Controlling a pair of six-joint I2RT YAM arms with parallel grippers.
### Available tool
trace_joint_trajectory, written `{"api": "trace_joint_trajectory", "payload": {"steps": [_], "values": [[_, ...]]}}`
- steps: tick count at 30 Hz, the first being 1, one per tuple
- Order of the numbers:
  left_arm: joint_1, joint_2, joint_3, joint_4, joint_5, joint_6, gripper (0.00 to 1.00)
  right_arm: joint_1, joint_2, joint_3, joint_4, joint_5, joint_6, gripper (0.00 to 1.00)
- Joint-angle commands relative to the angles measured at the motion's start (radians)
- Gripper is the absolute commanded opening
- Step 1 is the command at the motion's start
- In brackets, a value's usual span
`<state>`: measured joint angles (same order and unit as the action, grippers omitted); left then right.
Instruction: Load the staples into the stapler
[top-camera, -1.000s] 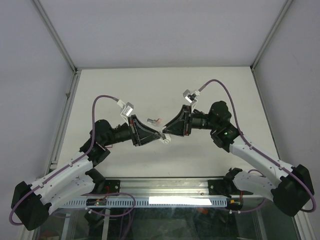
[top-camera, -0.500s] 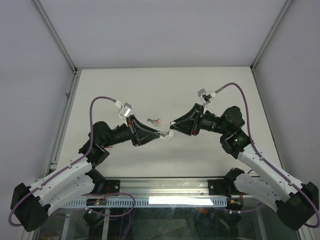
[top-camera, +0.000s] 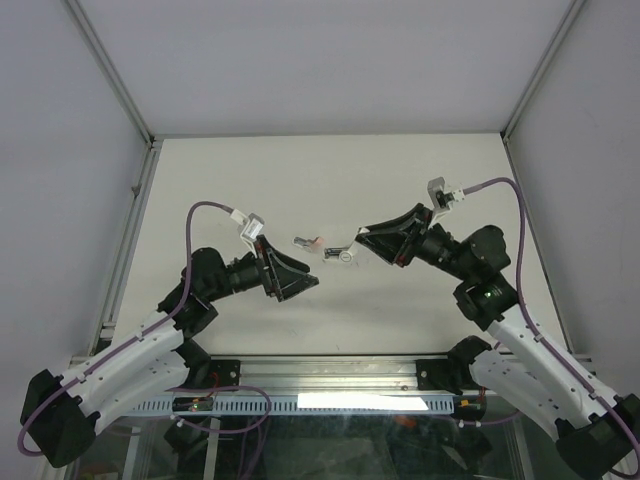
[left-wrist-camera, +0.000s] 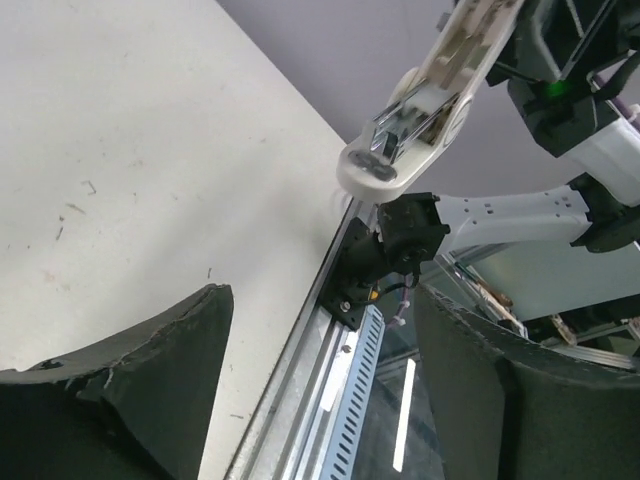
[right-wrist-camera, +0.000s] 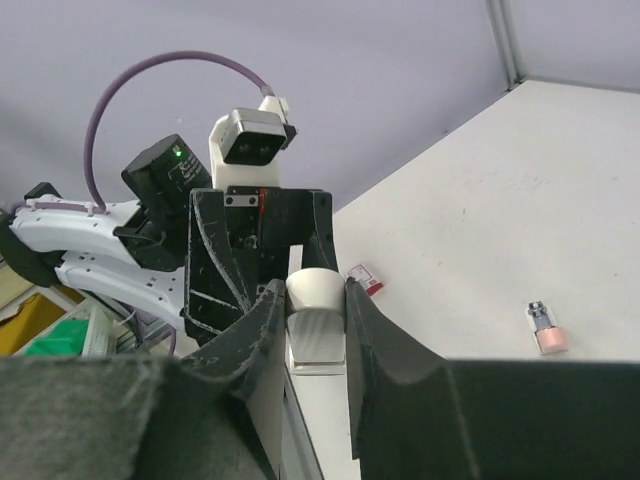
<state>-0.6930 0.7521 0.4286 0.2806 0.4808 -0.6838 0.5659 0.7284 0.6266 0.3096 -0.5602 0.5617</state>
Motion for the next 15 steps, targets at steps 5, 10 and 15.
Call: {"api": "trace_joint_trajectory", "payload": {"steps": [5, 10, 15], "values": [[0.001, -0.058, 0.087, -0.099, -0.081, 0.034, 0.97, -0.002, -0.027, 0.001, -0.026, 0.123, -0.138, 0.0], [0.054, 0.038, 0.364, -0.464, -0.267, 0.152, 0.99, 0.014, -0.006, -0.062, -0.005, 0.178, -0.239, 0.0], [0.331, 0.169, 0.488, -0.575, -0.091, 0.213, 0.99, 0.14, 0.065, -0.103, 0.083, 0.312, -0.331, 0.0]]}}
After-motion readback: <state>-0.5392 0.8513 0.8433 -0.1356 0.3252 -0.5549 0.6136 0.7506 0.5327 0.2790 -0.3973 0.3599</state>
